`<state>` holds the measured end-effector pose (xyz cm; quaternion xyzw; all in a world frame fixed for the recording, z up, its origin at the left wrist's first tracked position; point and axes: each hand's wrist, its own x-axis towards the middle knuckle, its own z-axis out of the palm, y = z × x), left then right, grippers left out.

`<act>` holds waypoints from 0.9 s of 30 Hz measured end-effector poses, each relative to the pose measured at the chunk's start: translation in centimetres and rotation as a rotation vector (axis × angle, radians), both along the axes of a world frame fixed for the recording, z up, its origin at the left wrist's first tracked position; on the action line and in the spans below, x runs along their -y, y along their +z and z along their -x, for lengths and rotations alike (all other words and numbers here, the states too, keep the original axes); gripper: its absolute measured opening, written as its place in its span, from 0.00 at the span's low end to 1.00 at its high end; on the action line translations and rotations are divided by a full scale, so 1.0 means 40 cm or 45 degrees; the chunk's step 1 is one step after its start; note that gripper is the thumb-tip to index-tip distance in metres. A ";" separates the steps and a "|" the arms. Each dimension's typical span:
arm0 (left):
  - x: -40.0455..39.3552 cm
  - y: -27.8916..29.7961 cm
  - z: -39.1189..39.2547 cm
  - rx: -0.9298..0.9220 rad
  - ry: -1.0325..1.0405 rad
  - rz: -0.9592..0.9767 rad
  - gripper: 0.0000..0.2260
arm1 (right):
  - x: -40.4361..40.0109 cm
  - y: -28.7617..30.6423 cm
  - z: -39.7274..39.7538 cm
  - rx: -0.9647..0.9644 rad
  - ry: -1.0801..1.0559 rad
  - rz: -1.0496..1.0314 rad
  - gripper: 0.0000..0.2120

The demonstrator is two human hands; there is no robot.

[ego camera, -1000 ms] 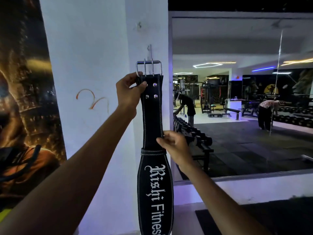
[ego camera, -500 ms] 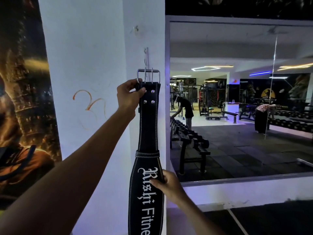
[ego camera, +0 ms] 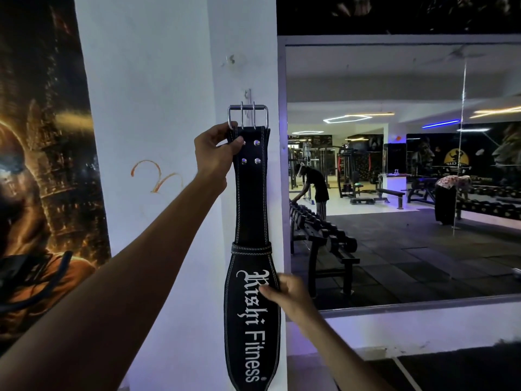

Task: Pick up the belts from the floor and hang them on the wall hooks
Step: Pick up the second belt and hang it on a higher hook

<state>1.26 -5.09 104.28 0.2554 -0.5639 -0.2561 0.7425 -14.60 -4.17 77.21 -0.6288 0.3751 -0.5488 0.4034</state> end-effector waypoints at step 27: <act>0.004 -0.052 0.013 0.060 -0.058 -0.053 0.23 | 0.025 0.656 -0.022 0.113 -0.326 0.531 0.12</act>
